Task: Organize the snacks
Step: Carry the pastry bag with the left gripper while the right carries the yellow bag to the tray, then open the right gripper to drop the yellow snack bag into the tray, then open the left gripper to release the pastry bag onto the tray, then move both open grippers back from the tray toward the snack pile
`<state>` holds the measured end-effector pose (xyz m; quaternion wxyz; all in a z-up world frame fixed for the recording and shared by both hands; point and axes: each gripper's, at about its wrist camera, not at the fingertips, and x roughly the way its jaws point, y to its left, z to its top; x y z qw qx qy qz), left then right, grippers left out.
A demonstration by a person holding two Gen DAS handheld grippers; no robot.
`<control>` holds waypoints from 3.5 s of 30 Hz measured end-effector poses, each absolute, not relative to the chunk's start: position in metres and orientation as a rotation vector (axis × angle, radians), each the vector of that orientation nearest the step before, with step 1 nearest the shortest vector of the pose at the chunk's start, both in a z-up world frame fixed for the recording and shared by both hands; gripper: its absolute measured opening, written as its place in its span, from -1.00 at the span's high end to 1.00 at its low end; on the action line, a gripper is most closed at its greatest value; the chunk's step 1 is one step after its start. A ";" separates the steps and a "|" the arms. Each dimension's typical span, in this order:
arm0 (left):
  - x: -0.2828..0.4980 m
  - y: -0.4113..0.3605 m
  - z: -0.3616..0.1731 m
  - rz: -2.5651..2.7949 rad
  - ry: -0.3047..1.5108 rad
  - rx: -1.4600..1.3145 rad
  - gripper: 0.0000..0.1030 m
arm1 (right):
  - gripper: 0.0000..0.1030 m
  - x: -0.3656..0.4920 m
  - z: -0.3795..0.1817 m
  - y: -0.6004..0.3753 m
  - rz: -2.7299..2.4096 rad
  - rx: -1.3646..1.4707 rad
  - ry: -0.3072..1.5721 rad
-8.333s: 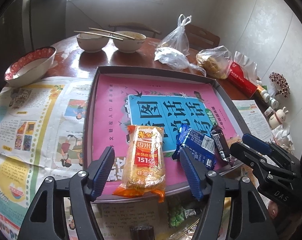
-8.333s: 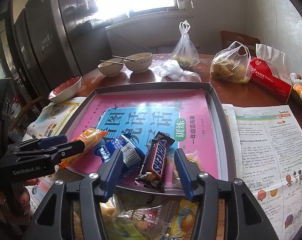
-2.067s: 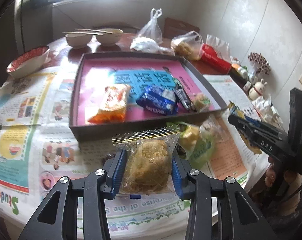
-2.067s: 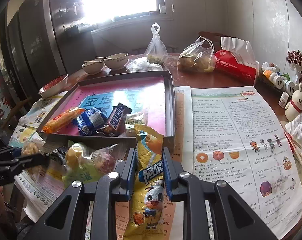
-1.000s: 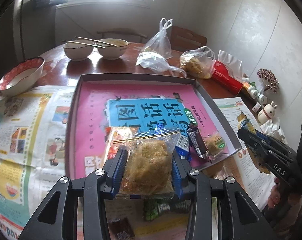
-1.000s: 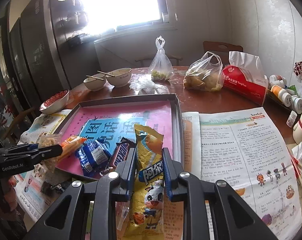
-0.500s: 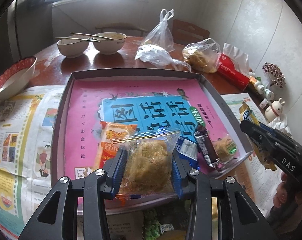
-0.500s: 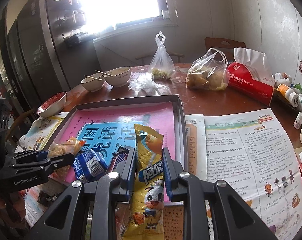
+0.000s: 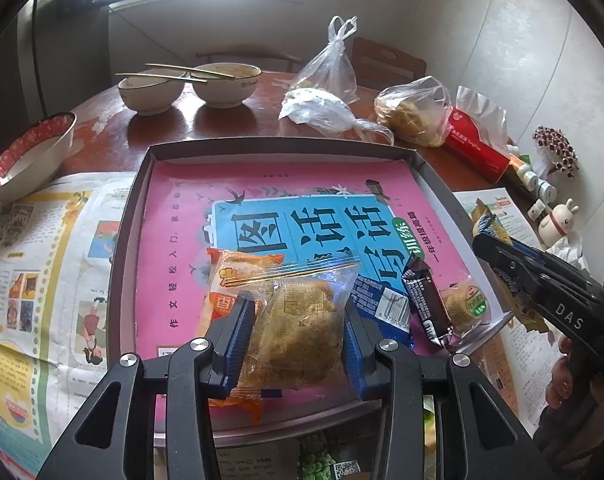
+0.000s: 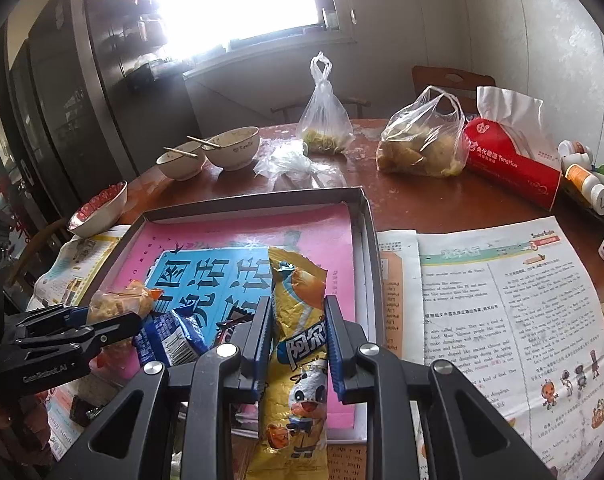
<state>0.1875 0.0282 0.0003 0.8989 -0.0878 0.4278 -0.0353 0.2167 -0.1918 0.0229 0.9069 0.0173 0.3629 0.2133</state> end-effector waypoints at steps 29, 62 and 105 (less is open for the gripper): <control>0.202 0.019 0.003 -0.084 0.951 -0.174 0.16 | 0.51 0.236 0.006 -0.184 0.389 -0.020 0.826; 0.204 0.016 0.003 -0.103 0.965 -0.170 0.15 | 0.31 0.221 0.013 -0.187 0.408 0.003 0.825; 0.158 0.041 0.045 -0.060 0.842 -0.213 -0.40 | -0.18 0.173 0.055 -0.198 0.450 0.030 0.688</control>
